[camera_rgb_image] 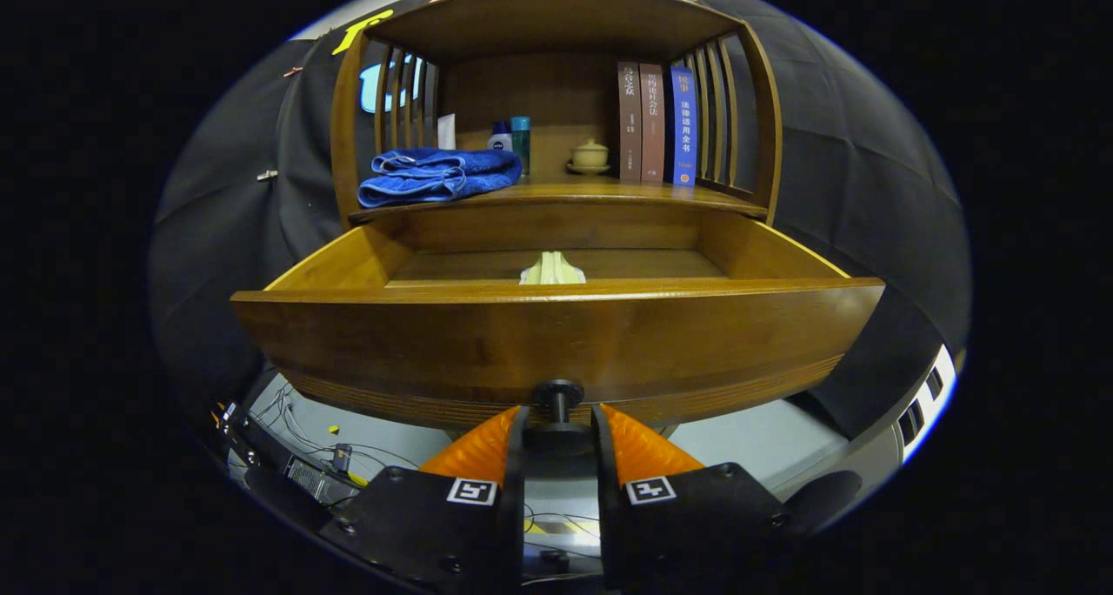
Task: Pull open the drawer, take out the items inside it, and place them on the countertop above the cabinet.
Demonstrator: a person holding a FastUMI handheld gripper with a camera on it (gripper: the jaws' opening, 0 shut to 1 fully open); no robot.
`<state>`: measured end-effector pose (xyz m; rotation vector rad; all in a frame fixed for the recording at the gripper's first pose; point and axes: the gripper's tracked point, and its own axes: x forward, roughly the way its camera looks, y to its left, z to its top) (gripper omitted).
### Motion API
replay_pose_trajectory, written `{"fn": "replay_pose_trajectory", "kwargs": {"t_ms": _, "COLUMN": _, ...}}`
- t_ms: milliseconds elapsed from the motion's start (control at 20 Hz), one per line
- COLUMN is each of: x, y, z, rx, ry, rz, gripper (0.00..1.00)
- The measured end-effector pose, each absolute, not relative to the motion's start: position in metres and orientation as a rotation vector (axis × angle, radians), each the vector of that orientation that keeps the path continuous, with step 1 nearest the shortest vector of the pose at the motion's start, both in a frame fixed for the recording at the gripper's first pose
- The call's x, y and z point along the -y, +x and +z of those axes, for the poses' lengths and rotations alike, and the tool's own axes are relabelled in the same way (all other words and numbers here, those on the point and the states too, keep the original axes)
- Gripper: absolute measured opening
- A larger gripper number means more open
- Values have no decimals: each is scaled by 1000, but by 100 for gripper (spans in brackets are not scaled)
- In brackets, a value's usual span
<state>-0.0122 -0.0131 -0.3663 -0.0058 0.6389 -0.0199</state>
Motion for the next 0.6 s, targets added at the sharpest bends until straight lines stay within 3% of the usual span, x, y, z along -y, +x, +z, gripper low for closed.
{"fn": "replay_pose_trajectory", "kwargs": {"t_ms": 250, "x": 13, "y": -12, "z": -367, "rx": -635, "ry": -9, "rz": -19, "gripper": 39}}
{"fn": "replay_pose_trajectory", "kwargs": {"t_ms": 400, "x": 14, "y": -13, "z": -363, "rx": -623, "ry": -7, "rz": -19, "gripper": 46}}
{"fn": "replay_pose_trajectory", "kwargs": {"t_ms": 600, "x": 22, "y": -10, "z": -333, "rx": -566, "ry": -1, "rz": -49, "gripper": 81}}
